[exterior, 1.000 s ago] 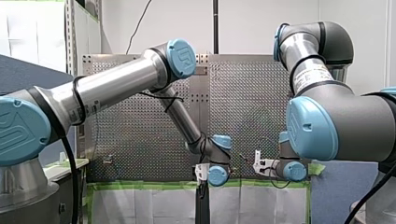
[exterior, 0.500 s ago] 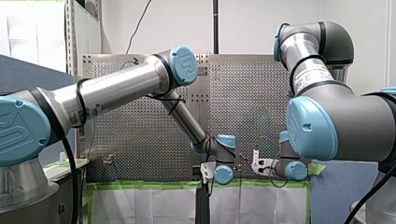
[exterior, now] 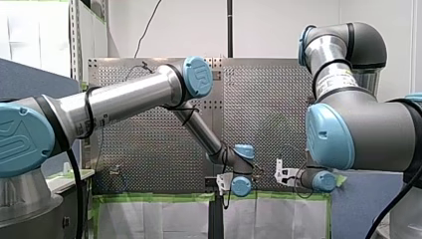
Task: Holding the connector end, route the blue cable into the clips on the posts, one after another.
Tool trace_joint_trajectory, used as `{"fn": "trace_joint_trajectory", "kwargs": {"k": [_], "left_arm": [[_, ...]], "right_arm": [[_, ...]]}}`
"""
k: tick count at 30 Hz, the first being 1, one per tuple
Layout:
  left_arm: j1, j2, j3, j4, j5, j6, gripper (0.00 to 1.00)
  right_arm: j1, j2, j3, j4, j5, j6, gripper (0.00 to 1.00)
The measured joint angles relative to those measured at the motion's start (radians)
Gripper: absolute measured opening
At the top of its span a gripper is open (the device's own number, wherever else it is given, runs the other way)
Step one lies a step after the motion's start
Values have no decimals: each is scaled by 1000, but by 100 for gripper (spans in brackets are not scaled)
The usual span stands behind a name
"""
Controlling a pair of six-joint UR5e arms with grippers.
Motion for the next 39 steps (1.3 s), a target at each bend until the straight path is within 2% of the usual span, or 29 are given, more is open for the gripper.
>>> {"fn": "trace_joint_trajectory", "kwargs": {"k": [5,9,12,21,27,34,39], "left_arm": [[3,0,1,5,4,0,0],[4,-1,4,14,12,-1,0],[6,-8,18,13,22,-7,0],[11,-35,84,-16,72,-13,0],[24,-70,129,-45,104,-38,0],[41,-112,185,-61,143,-66,0],[43,-121,213,-78,157,-78,0]], "right_arm": [[-45,0,-1,3,-45,4,0],[-80,0,-9,3,-85,18,0],[-89,0,-19,8,-100,24,0],[-88,0,-40,13,-117,29,0],[-94,0,-67,40,-120,30,0],[-91,0,-91,45,-122,34,0],[-91,0,-106,49,-122,38,0]]}}
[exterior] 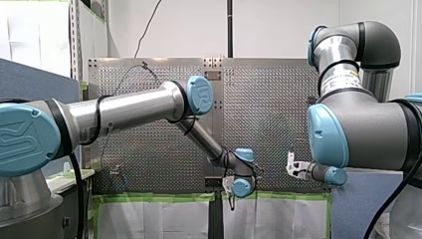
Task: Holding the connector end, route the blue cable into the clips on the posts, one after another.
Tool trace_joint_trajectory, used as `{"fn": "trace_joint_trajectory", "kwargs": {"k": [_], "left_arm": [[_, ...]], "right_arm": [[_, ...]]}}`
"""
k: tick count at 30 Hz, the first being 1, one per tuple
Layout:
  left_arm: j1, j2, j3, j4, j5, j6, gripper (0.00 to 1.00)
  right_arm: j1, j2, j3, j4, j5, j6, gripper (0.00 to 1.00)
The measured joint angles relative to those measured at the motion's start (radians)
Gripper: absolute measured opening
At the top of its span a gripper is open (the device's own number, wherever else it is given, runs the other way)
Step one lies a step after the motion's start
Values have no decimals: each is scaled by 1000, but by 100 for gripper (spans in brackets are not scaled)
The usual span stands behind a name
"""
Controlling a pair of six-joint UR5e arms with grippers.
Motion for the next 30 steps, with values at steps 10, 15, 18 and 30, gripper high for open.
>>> {"fn": "trace_joint_trajectory", "kwargs": {"k": [10,15,18,30], "left_arm": [[13,-2,7,-6,8,-3,0],[19,-2,8,-7,18,-5,0],[21,-4,9,-7,24,-9,0],[19,-6,27,-5,77,-43,0]], "right_arm": [[-3,1,-25,-2,15,20,0],[-5,2,-38,-2,22,29,0],[-5,3,-42,-3,25,32,0],[-8,26,-51,-1,34,30,0]]}}
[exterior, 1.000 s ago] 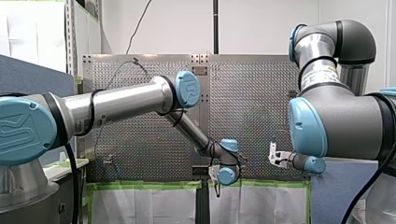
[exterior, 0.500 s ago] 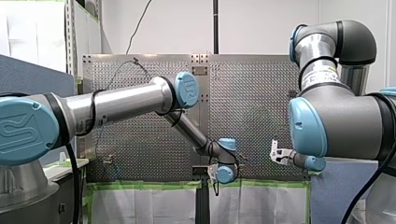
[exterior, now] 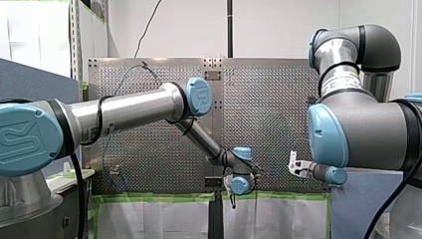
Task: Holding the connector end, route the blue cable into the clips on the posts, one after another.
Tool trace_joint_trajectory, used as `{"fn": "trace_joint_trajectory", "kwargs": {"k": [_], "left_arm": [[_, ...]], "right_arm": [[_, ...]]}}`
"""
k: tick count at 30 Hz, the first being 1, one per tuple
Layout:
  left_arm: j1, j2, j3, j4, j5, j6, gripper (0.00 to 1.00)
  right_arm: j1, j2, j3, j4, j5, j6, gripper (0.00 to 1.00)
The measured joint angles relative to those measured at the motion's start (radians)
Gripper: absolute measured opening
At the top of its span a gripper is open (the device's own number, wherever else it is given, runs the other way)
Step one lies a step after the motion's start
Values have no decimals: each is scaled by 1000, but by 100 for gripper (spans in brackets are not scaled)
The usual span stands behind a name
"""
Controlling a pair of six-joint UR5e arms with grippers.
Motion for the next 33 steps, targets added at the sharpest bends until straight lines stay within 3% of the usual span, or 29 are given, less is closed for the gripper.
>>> {"fn": "trace_joint_trajectory", "kwargs": {"k": [5,15,25,33], "left_arm": [[-4,0,14,1,37,-28,0],[12,-12,17,0,16,-34,0],[27,-12,39,-1,61,-54,0],[50,-19,45,-6,53,-58,0]], "right_arm": [[-1,6,-7,5,0,-3,0],[-4,9,-36,13,-1,2,0],[-6,9,-56,18,-1,0,0],[-7,9,-78,16,-1,4,0]]}}
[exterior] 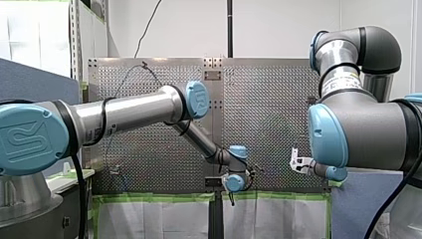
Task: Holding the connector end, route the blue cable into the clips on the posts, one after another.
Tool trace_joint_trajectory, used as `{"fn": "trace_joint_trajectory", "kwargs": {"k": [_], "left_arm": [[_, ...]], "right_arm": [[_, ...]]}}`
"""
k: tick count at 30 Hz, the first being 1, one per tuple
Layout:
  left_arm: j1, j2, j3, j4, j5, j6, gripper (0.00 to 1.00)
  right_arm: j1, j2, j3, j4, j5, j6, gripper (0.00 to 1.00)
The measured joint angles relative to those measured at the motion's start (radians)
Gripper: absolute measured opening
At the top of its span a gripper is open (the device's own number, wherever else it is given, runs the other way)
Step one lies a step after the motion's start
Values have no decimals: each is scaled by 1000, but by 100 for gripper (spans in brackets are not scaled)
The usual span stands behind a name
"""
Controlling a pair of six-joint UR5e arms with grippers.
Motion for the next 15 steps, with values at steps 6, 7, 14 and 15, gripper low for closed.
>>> {"fn": "trace_joint_trajectory", "kwargs": {"k": [6,7,14,15], "left_arm": [[14,-14,4,-6,1,-1,0],[16,-15,4,-7,2,-2,0],[26,-18,13,-15,14,-21,0],[27,-18,18,-19,15,-26,0]], "right_arm": [[-4,1,-22,-1,3,2,0],[-5,1,-24,-3,4,1,0],[-6,3,-33,-33,20,1,0],[-5,3,-35,-37,23,1,0]]}}
